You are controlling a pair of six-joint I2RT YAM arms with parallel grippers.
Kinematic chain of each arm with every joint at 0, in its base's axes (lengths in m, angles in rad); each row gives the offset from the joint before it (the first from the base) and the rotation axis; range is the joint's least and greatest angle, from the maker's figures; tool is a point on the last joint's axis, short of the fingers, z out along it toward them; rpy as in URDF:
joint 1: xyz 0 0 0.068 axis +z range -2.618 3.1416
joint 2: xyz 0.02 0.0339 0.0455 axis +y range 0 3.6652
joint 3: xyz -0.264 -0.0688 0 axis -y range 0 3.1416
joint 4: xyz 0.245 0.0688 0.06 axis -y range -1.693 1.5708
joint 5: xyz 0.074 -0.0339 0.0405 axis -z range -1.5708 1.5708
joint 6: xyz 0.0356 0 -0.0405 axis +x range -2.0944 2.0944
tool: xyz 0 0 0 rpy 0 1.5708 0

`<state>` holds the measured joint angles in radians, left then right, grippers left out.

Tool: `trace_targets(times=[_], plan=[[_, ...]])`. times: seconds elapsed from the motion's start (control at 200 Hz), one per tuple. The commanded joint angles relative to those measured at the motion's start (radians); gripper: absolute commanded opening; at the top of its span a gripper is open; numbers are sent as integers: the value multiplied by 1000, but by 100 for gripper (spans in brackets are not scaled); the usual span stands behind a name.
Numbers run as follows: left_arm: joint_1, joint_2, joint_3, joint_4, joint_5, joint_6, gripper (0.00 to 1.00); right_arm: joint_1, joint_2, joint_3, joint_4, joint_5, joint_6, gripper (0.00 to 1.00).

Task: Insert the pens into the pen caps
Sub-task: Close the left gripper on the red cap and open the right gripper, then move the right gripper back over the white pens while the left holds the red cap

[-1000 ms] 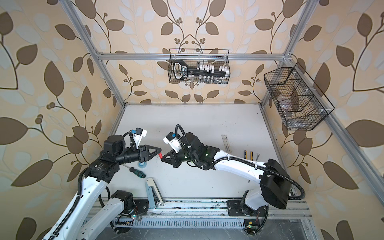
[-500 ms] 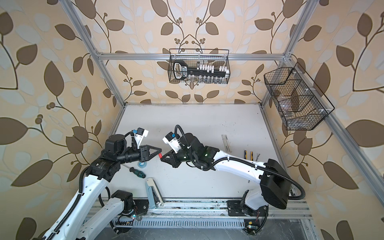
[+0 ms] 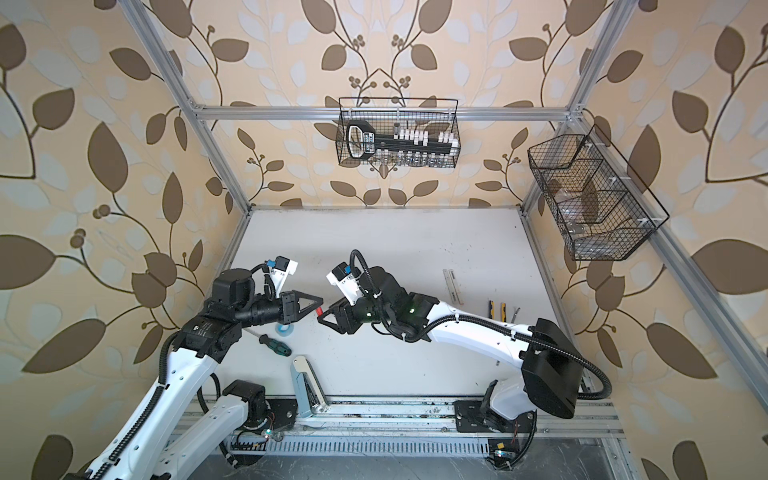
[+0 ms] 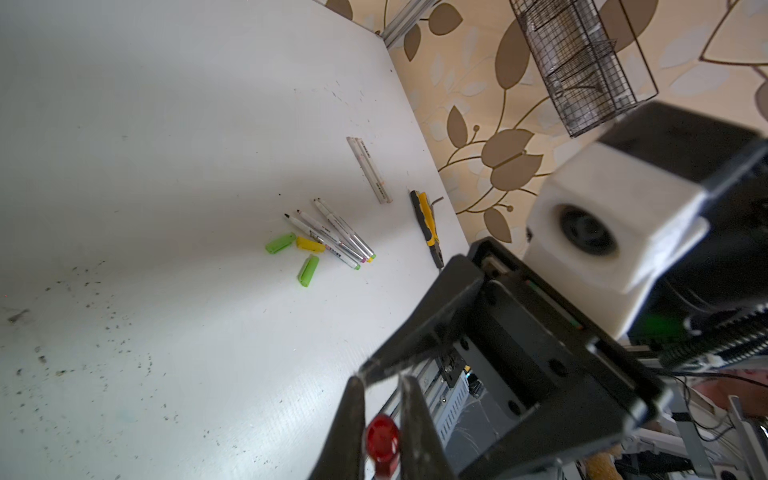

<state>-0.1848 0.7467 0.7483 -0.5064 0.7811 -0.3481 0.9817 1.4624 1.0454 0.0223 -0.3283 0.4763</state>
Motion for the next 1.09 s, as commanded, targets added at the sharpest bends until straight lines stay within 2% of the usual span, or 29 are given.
trace_targets(times=[0.0,0.165,0.28,0.495,0.55,0.6,0.69,0.805,1.09], plan=[[-12,-26,45,-46,-98,60,0,-5,-51,-33,-62,112,11,66],[-10,-44,57,-78,-150,76,0,-34,-123,-116,-180,292,50,76],[-10,-60,55,-78,-168,74,0,-74,-197,-193,-257,408,99,79],[-10,-52,54,-77,-155,78,0,-206,-247,-285,-386,419,73,79],[-10,-50,53,-74,-149,76,0,-228,-242,-292,-420,432,52,75],[-10,-49,51,-72,-149,77,0,-250,-238,-300,-437,433,33,62],[-10,-43,52,-74,-146,75,0,-303,-226,-319,-430,403,-5,47],[-10,-41,51,-75,-146,74,0,-352,-177,-308,-431,373,-68,33],[-10,-19,53,-74,-149,73,0,-365,2,-236,-433,351,-170,26]])
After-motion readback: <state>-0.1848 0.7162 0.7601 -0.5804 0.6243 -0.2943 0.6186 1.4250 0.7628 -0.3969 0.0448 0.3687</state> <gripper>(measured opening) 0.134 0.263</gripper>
